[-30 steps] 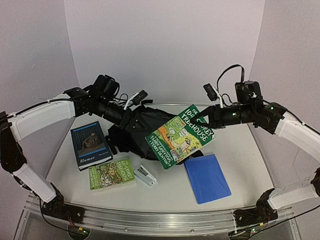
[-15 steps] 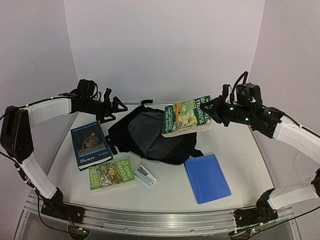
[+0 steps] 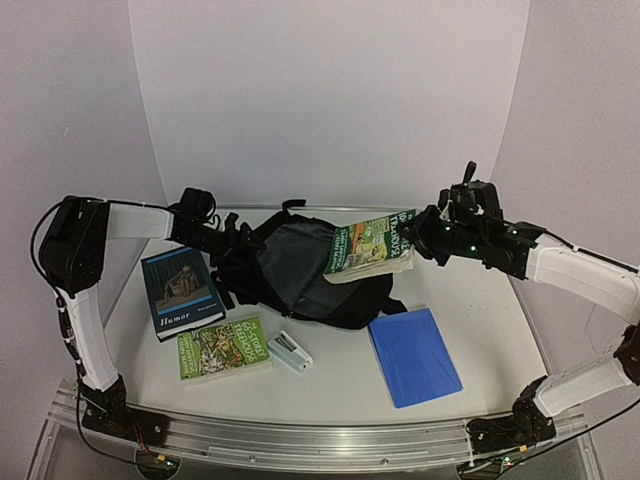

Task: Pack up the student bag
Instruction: Place the book in the student bag.

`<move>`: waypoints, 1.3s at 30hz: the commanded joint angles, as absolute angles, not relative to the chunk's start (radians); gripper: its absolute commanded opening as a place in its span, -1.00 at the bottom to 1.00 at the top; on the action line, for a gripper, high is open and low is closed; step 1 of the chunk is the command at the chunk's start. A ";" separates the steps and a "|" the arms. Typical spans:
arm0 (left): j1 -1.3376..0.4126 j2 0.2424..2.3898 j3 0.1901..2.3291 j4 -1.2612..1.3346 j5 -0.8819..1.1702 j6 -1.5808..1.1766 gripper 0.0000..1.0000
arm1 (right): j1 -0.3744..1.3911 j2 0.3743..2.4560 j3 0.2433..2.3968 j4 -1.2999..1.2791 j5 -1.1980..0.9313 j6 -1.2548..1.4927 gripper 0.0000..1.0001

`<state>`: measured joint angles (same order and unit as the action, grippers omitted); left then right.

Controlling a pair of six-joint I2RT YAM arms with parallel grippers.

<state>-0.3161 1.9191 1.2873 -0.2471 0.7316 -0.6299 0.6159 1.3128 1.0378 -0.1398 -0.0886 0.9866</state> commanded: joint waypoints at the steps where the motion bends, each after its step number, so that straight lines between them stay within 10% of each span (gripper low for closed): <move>1: -0.318 1.935 1.319 -0.122 0.819 -0.690 0.59 | 0.617 1.308 1.034 -0.020 -0.041 1.037 -1.00; 14: -0.354 2.003 1.367 -0.096 0.880 -0.714 0.16 | 0.617 1.346 1.010 -0.020 -0.018 1.059 -1.00; 24: -0.380 1.865 1.317 0.036 0.818 -0.666 -0.98 | 0.617 1.340 0.942 -0.020 0.047 1.142 -1.00; 39: -0.458 1.736 1.391 0.089 0.930 -0.617 -1.00 | 0.617 1.505 0.971 0.137 -0.022 1.258 -1.00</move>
<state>-0.4376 1.7882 1.3196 0.0448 0.8871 -0.6698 0.6159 1.4660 0.9182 -0.0498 0.0221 1.1910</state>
